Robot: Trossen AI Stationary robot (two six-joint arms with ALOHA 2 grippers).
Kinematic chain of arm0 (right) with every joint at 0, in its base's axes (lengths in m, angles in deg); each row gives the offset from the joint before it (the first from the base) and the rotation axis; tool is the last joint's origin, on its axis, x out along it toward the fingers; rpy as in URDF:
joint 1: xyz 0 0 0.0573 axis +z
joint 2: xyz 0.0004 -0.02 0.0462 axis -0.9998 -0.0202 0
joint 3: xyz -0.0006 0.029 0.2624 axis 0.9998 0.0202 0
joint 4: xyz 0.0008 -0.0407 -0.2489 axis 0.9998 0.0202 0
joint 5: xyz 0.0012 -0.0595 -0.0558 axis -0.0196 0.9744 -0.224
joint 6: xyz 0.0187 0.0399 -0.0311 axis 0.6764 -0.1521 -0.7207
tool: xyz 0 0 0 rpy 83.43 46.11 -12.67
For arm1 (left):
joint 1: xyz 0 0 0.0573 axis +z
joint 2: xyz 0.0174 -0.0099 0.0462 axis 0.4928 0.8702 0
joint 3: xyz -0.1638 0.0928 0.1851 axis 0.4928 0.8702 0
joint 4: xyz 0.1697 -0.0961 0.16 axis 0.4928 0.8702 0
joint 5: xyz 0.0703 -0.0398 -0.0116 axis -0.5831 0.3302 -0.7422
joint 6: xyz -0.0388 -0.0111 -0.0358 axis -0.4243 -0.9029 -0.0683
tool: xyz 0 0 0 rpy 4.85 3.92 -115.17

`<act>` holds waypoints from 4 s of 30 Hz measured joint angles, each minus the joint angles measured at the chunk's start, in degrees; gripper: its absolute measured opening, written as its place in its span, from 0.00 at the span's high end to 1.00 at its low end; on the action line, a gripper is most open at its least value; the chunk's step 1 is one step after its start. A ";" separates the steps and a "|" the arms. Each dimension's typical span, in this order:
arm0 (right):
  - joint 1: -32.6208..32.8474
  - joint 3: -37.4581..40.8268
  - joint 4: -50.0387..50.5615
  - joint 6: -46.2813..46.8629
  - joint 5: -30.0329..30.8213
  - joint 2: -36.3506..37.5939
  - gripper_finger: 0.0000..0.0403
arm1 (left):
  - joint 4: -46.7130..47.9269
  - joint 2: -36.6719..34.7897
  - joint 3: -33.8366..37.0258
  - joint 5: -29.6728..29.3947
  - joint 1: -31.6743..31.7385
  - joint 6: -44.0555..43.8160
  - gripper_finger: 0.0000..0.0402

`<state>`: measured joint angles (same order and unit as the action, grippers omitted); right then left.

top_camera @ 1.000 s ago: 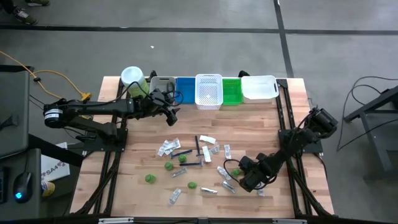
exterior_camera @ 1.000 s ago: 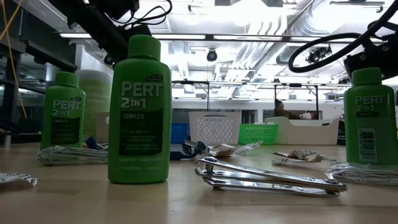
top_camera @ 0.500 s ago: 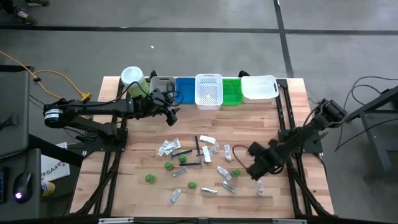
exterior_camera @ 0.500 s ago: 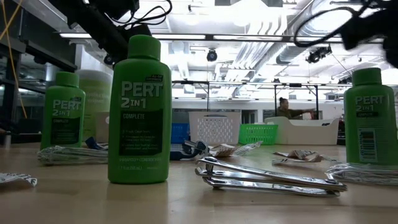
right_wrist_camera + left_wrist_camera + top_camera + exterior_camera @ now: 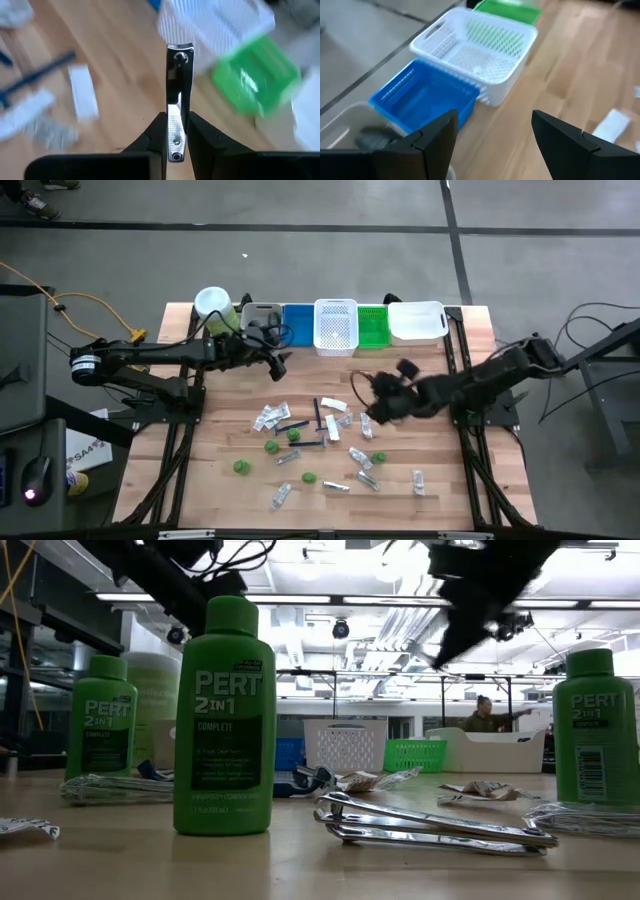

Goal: Pick & Place Travel size toiletries
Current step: Put the silver nail cutter into the blue bin, then put the green shampoo into the right white bin

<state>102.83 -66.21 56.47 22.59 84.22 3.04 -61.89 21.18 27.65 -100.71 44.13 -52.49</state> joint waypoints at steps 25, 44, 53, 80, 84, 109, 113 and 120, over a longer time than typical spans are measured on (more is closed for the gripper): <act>-22.61 0.34 -69.17 -45.51 -38.55 -12.48 0.90 | -19.40 0.13 -0.02 20.07 0.00 12.79 0.37; -23.15 0.33 -79.75 -46.75 -42.18 -18.34 0.90 | -19.73 0.13 -0.02 21.62 0.00 10.01 0.63; -23.15 0.33 -78.99 -46.36 -42.21 -18.34 0.90 | -19.33 0.11 -0.02 21.70 0.00 10.46 0.87; -23.11 0.23 -52.67 -39.35 -20.80 -1.17 0.21 | -18.85 11.78 -2.24 0.99 14.55 -1.93 0.87; -23.42 0.38 -51.22 -39.93 -20.81 0.18 0.23 | -17.70 16.58 -5.93 1.65 15.17 -4.02 0.87; -23.37 0.33 -47.32 -38.95 -19.54 0.20 0.24 | 5.47 33.83 -21.81 -7.54 15.04 -12.80 0.65; -23.37 0.33 -46.64 -37.51 -19.52 0.20 0.24 | 5.49 33.83 -21.81 -6.77 15.02 -12.57 0.60; -22.90 0.29 -37.98 -31.48 -19.42 4.75 0.24 | 7.68 28.66 -21.79 -3.63 14.85 -8.91 0.59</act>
<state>79.93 -65.93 18.48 -8.89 64.80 7.79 -54.21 49.84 5.86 -104.34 58.98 -61.41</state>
